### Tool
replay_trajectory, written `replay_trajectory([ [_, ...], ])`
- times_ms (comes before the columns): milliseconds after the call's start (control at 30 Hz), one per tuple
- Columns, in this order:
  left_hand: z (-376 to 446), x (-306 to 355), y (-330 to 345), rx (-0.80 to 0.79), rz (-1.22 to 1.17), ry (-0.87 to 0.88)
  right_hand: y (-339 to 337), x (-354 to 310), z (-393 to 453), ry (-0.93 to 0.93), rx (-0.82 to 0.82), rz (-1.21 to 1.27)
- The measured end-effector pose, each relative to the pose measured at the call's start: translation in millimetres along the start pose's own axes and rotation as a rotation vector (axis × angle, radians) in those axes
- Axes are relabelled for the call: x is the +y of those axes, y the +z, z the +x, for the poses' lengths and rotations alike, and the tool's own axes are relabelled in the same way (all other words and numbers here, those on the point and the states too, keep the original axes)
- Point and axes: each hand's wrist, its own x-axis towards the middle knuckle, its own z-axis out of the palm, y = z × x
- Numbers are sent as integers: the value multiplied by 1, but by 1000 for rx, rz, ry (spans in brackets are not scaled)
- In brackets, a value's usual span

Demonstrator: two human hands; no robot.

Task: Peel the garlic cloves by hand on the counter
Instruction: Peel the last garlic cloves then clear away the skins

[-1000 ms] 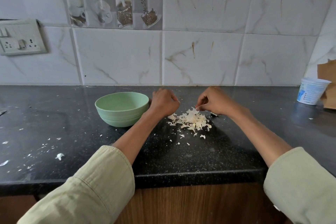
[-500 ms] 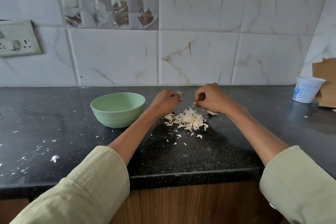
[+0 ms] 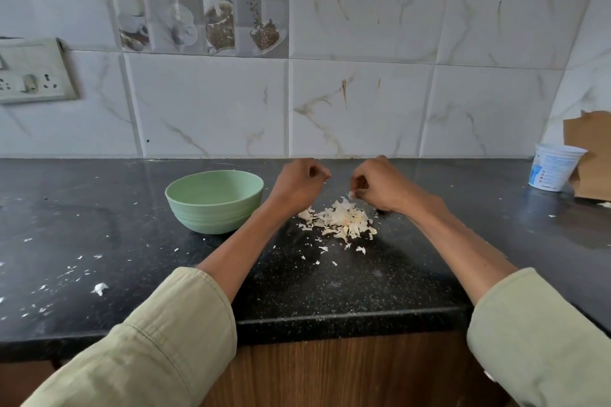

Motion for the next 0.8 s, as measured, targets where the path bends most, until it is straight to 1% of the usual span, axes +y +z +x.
replay_trajectory([
  [67, 1, -1, 0, 17, -31, 17, -5, -9, 1, -2, 121, 227],
  [133, 0, 0, -2, 33, -130, 18, -11, -18, 1, -3, 195, 472],
  [233, 2, 1, -7, 88, -325, 39, -16, -23, -1, 20, 200, 725],
  [400, -3, 7, -14, 76, -535, 92, -19, -30, -1, 67, 195, 939],
  [500, -3, 8, -13, 54, -596, 91, -20, -31, -1, 67, 188, 1007],
  [633, -4, 9, -13, 38, -634, 74, -22, -31, -2, 23, 155, 991],
  [700, -5, 10, -14, 18, -670, 56, -23, -30, -2, -14, 148, 945],
  [800, -4, 9, -16, 12, -692, 52, -24, -31, -2, -68, 169, 790],
])
